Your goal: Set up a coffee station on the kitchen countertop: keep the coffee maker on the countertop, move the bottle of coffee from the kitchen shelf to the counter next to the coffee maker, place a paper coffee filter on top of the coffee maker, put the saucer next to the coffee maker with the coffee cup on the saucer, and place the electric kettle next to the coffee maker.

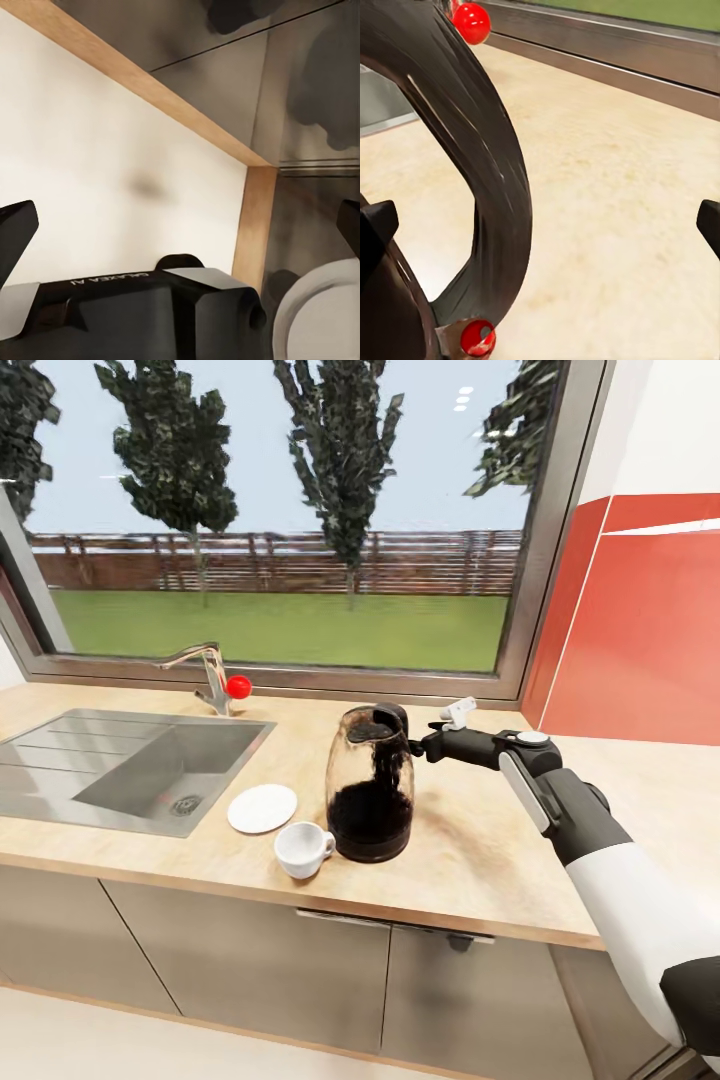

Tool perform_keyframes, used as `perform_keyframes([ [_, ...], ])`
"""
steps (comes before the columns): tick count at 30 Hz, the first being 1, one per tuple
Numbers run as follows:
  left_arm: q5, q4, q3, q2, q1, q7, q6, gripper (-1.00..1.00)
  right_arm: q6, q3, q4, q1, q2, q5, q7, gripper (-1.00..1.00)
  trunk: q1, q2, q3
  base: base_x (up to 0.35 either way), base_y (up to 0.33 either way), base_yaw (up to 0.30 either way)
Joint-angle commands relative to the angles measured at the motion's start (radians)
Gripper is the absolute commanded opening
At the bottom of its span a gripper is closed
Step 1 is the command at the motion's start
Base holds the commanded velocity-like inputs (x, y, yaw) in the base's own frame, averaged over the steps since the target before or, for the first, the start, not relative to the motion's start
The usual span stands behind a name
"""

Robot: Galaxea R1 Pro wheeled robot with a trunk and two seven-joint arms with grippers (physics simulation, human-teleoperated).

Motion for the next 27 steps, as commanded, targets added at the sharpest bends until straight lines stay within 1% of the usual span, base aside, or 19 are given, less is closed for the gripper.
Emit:
perform_keyframes([
  [1, 0.002, 0.001, -0.005, 0.000, -0.001, -0.001, -0.009, 1.00, 0.008, 0.002, -0.001, -0.001, -0.001, -0.011, -0.002, 1.00, 0.000, -0.001, -0.001, 0.032, 0.000, 0.000],
  [22, 0.002, 0.001, -0.005, 0.000, -0.001, -0.001, -0.009, 1.00, 0.008, 0.002, -0.001, -0.001, 0.000, -0.011, -0.002, 1.00, 0.000, -0.001, -0.001, 0.016, 0.000, 0.000],
  [27, 0.002, 0.001, -0.005, 0.000, 0.000, -0.001, -0.009, 1.00, 0.008, 0.002, -0.001, -0.001, 0.000, -0.011, -0.002, 1.00, 0.000, -0.001, -0.001, 0.098, 0.000, 0.000],
])
